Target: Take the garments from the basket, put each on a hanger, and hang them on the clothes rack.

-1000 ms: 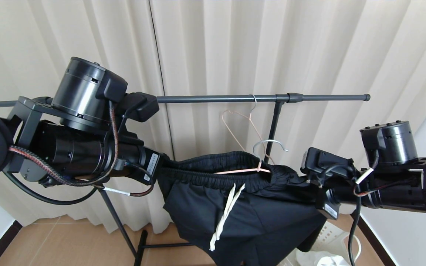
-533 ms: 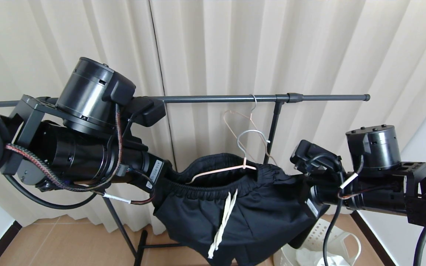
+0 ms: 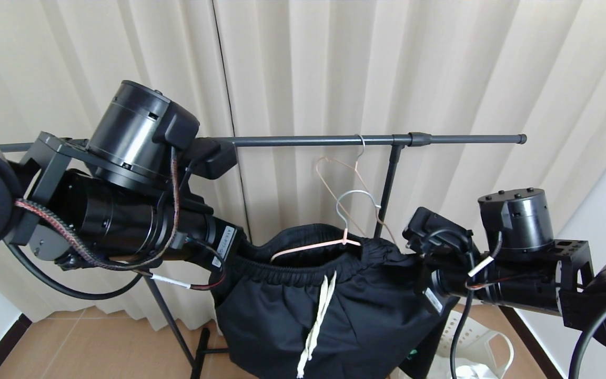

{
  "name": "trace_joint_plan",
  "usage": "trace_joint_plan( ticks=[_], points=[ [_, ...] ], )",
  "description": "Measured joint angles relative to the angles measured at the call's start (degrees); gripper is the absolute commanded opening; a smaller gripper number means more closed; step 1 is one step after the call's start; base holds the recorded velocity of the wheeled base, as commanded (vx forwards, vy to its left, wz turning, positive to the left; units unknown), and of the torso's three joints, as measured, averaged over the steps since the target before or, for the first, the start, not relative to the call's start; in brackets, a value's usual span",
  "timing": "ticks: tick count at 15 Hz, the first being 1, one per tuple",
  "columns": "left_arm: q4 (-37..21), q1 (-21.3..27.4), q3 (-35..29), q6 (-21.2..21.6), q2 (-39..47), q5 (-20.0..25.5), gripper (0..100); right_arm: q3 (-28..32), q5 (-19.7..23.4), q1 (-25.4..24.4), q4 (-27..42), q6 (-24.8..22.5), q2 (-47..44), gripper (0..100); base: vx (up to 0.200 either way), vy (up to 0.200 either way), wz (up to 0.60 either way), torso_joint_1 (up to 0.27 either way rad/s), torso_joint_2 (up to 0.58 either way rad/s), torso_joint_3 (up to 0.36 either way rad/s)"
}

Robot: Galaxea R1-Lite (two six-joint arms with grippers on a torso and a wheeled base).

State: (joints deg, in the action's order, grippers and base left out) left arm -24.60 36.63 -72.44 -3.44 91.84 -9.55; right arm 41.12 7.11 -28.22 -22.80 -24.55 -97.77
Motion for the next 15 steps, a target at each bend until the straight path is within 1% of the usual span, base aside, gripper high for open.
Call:
trace_joint_plan(
  ticks=[2,3,4,6,7,9,11,13,15],
  points=[
    [-2.7,-0.8,-2.4,0.0,-0.1,0.0,0,-0.3,-1.1,1.5,-0.1,-4.1,-0.8,0,0.000,0.000,0.00,0.000,0.00,0.000],
    [-4.7,-1.1,-4.2,0.0,-0.2,0.1,0,-0.3,-1.2,2.5,-0.5,-5.0,-1.3,0,0.000,0.000,0.00,0.000,0.00,0.000],
    [-6.3,-1.4,-5.4,0.0,-0.2,0.1,0,-0.2,-1.1,2.9,-1.6,-5.0,-1.6,0,0.000,0.000,0.00,0.000,0.00,0.000],
    [-6.8,-1.4,-6.5,-0.1,-0.2,0.0,0,0.0,-1.0,3.2,-3.5,-3.8,-2.2,0,0.000,0.000,0.00,0.000,0.00,0.000],
    [-7.1,-1.0,-6.7,-0.4,-0.1,0.0,0,0.3,-1.0,3.1,-4.1,-1.1,-2.7,0,0.000,0.000,0.00,0.000,0.00,0.000],
    [-9.9,-0.1,-6.8,-0.9,0.0,0.0,0,2.1,-1.1,2.3,-4.9,5.0,-3.8,0,0.000,0.000,0.00,0.000,0.00,0.000],
    [-11.5,1.0,-6.9,-2.7,0.3,0.0,0,4.3,-1.1,0.6,-4.9,10.4,-4.6,0,0.000,0.000,0.00,0.000,0.00,0.000],
    [-12.3,2.2,-6.8,-5.2,1.0,0.0,0,5.6,-1.1,-0.5,-5.0,13.1,-5.0,0,0.000,0.000,0.00,0.000,0.00,0.000],
    [-13.0,3.4,-6.8,-8.2,2.2,0.0,0,6.1,-0.9,-1.0,-5.9,14.6,-5.1,0,0.000,0.000,0.00,0.000,0.00,0.000]
  ],
)
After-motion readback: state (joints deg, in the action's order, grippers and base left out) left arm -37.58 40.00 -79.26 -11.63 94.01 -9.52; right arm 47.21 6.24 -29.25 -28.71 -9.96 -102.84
